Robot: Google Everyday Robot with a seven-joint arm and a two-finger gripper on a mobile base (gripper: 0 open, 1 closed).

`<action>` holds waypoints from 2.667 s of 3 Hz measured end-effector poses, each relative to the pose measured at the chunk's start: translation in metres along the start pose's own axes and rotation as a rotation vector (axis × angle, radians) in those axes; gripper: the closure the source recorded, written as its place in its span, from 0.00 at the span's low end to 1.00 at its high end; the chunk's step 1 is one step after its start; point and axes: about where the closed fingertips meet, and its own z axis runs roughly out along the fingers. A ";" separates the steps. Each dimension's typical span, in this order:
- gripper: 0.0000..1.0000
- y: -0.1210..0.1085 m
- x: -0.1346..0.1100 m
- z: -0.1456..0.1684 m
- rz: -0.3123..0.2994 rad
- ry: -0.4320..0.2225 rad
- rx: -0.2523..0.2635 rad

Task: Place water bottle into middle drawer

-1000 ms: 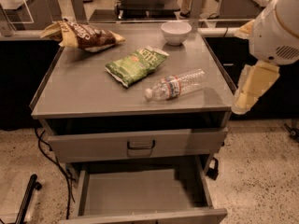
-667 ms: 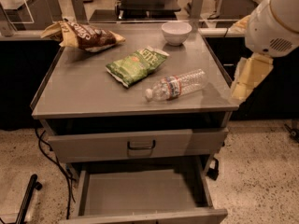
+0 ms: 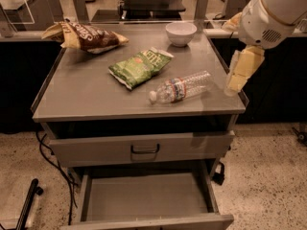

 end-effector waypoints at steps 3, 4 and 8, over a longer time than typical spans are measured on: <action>0.00 -0.003 -0.025 0.051 -0.036 -0.076 -0.076; 0.00 -0.006 -0.030 0.065 -0.038 -0.088 -0.083; 0.00 -0.031 -0.013 0.110 0.005 -0.069 -0.100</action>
Offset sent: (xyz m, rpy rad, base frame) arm 0.0236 0.0376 -0.0420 0.0718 0.0638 0.0874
